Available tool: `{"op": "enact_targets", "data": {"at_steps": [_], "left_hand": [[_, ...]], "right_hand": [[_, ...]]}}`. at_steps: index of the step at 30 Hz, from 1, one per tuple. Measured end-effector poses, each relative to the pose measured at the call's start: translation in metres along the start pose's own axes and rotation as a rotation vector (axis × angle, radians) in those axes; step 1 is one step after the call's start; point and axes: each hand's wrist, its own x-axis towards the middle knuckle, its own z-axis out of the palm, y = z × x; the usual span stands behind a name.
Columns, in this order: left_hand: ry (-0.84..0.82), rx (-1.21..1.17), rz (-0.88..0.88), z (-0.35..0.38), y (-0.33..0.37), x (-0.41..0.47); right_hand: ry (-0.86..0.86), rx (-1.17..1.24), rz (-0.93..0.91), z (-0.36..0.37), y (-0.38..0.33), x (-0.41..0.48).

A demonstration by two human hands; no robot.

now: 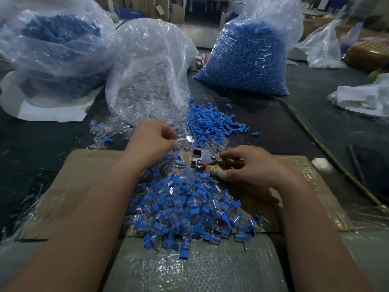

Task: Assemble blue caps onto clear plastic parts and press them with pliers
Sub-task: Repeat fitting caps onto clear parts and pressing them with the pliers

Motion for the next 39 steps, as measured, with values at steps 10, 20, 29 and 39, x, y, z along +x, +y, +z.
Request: {"op": "enact_targets", "data": {"at_steps": [10,20,29,39], "left_hand": [[-0.046,0.256,-0.023,0.021,0.005,0.023],[-0.038,0.168,-0.06,0.013,0.002,0.019],[0.103,-0.367,-0.008,-0.011,0.012,-0.018],[0.119,-0.776,-0.047,-0.002,0.007,-0.04]], "right_hand": [[0.579,0.294,0.054,-0.01,0.006,0.002],[0.744,0.392,0.151,-0.012,0.014,0.003],[0.668,0.396,0.25,-0.011,0.028,0.01],[0.489,0.215,0.186,-0.002,0.008,0.028]]}}
